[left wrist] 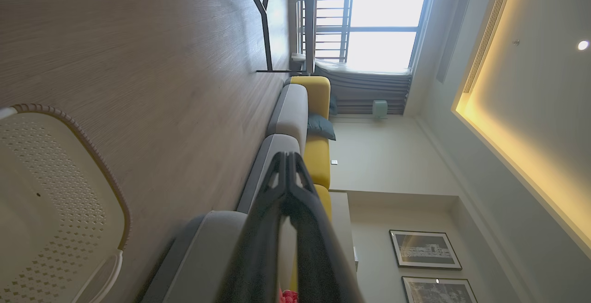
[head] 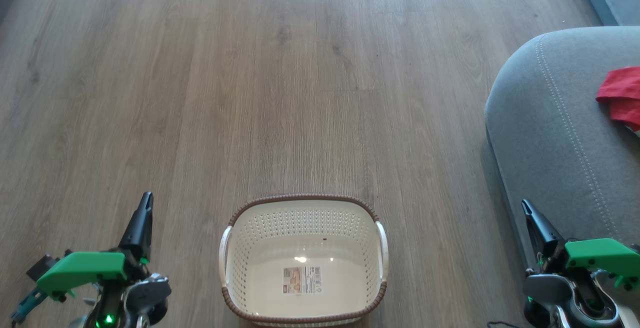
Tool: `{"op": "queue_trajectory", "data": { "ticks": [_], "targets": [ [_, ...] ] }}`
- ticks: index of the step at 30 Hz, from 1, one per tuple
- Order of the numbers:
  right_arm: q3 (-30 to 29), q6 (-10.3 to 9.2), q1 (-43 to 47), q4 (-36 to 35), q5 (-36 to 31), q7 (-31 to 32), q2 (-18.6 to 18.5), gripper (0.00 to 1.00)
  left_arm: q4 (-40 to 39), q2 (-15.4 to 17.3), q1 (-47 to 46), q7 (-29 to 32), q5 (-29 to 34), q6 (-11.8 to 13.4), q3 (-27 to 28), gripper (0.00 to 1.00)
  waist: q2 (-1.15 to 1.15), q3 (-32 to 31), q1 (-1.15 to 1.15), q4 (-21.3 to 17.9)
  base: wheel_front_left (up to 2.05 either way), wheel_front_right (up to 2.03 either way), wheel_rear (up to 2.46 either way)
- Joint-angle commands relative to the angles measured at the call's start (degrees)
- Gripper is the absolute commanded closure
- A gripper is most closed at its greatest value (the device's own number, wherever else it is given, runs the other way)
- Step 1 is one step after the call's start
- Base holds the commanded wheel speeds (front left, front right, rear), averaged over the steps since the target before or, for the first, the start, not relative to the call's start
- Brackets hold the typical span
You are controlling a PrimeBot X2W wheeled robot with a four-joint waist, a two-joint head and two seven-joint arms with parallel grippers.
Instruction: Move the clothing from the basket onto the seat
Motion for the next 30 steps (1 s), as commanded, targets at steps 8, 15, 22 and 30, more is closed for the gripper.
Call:
{"op": "queue_trajectory", "data": {
  "ticks": [8,15,22,30],
  "targets": [
    [0.97,0.4,-2.75,-2.12,0.0,0.6,0.07,1.0,-1.98,0.51,-3.36,0.19,-0.2,-0.37,2.07,1.0,0.0,0.0,0.0,0.0,0.0,0.0,0.0],
    [0.94,0.4,-2.75,-2.12,-0.03,0.63,0.1,1.0,-1.98,0.51,-3.36,0.19,-0.2,-0.37,2.07,1.0,0.0,0.0,0.0,0.0,0.0,0.0,0.0],
    [0.9,0.4,-2.76,-2.12,-0.06,0.66,0.12,1.0,-1.98,0.51,-3.36,0.19,-0.2,-0.37,2.07,1.0,0.0,0.0,0.0,0.0,0.0,0.0,0.0],
    [0.87,0.4,-2.76,-2.12,-0.09,0.69,0.15,1.0,-1.98,0.51,-3.36,0.19,-0.21,-0.37,2.06,1.0,0.0,0.0,0.0,0.0,0.0,0.0,0.0]
  ]
}}
